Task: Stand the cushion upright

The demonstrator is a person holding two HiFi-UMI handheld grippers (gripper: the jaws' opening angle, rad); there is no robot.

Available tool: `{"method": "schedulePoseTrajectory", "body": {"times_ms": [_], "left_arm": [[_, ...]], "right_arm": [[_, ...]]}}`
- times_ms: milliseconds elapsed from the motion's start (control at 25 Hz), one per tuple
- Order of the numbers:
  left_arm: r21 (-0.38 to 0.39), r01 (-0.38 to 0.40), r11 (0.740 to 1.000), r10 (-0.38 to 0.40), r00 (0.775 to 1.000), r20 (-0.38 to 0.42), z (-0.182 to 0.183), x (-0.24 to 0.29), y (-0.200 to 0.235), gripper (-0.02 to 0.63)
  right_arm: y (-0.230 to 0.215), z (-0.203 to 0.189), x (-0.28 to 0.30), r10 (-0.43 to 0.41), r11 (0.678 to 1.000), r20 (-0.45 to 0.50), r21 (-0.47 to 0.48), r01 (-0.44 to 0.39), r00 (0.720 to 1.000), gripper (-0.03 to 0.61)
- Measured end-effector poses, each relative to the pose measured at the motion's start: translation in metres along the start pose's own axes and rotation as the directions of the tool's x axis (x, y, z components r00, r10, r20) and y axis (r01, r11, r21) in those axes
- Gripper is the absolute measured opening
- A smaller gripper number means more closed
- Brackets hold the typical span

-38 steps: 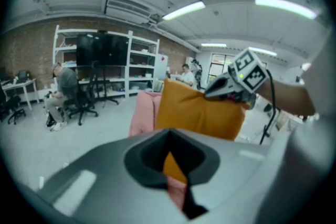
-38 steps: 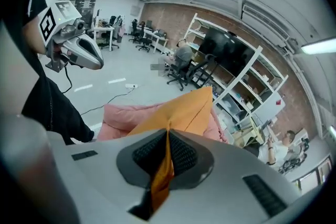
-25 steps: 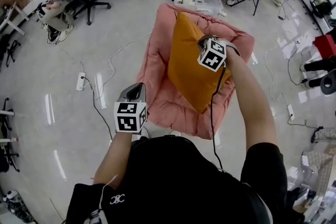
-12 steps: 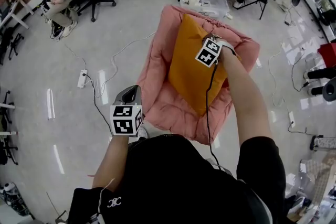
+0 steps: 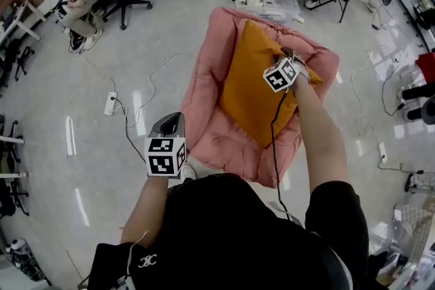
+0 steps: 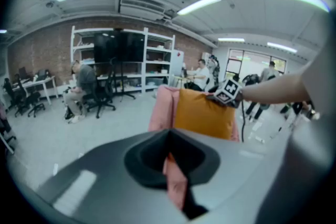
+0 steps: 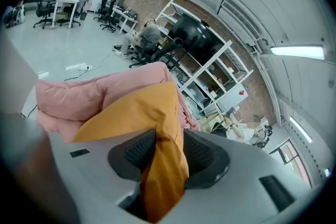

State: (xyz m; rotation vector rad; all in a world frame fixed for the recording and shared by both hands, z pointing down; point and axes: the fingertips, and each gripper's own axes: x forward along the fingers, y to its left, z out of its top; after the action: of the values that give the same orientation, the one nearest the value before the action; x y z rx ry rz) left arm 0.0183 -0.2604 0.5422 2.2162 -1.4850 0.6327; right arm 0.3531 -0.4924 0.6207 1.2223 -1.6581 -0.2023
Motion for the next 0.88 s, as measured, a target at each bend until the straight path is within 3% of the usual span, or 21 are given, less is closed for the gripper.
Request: {"method": "schedulePoseTrajectory", "body": {"times_ms": [120, 320, 440, 600, 880], "left_arm": [[0.017, 0.029, 0.999, -0.029, 1.0, 0.0, 0.003, 0.003, -0.008, -0.005], [0.048, 0.085, 0.995, -0.085, 0.996, 0.009, 0.012, 0.011, -0.025, -0.005], [0.067, 0.117, 0.991, -0.118, 0.993, 0.016, 0.016, 0.012, -0.036, -0.005], [0.078, 0.154, 0.985, -0.156, 0.987, 0.029, 0.022, 0.015, -0.045, -0.005], [0.114, 0.251, 0.961, -0.261, 0.961, 0.086, 0.052, 0.012, -0.081, -0.005]], "right_arm": [[0.006, 0.006, -0.014, 0.023, 1.0, 0.033, 0.021, -0.024, 0.999, 0.183], [0.005, 0.023, -0.049, 0.021, 1.0, 0.117, 0.009, -0.022, 0.993, 0.195], [-0.001, 0.036, -0.079, 0.001, 0.995, 0.159, 0.099, -0.017, 0.987, 0.191], [-0.007, 0.052, -0.124, -0.078, 0.955, 0.242, 0.298, 0.002, 0.967, 0.021], [0.007, 0.04, -0.187, -0.178, 0.86, 0.263, 0.509, 0.021, 0.948, 0.011]]}}
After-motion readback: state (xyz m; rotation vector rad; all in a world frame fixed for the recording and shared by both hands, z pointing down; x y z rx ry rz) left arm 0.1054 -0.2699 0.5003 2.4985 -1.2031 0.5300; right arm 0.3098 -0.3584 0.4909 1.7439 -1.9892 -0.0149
